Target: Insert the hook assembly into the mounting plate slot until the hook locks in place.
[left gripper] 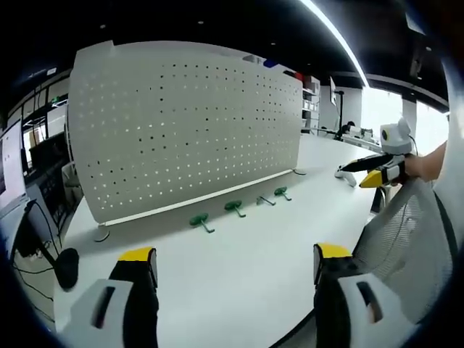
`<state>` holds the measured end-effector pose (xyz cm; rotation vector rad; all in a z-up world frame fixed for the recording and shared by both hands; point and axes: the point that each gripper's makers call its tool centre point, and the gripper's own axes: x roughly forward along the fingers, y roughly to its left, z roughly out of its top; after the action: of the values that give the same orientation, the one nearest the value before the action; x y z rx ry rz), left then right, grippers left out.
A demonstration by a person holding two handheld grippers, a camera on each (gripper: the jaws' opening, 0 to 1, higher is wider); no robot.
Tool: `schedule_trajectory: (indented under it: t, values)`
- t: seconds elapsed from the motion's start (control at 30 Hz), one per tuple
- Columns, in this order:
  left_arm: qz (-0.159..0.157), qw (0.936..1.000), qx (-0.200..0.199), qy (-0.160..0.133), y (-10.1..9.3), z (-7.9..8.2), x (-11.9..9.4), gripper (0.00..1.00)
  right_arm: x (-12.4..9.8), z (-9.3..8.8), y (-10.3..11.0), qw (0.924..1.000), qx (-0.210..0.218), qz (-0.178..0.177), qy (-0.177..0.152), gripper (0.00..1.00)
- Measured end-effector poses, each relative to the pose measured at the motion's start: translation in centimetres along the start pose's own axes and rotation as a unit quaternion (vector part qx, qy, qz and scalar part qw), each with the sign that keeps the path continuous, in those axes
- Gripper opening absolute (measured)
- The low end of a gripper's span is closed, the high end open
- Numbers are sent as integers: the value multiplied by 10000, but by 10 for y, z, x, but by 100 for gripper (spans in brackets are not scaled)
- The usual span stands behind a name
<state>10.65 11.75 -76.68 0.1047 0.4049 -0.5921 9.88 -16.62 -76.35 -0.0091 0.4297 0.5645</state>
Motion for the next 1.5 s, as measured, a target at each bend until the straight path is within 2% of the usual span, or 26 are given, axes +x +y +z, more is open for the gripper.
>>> schedule_trajectory:
  t: [0.73,0.9,1.2,1.5]
  values:
    - [5,10000,-44,-11,0,1,-1,91,0,1,0,10000,-24,-18,-13,80]
    - [0,9999,-96,-49,0,3,-1,92,-2,4,-3,9999,57,-82,-102,80]
    - [-142,9999,90,9,-5,8,1,91,-3,7,-1,9999,-17,-38,-100,80]
    - [-294,9991,292,23,-3,21,10,90,-2,10,1,9998,-204,12,-56,81]
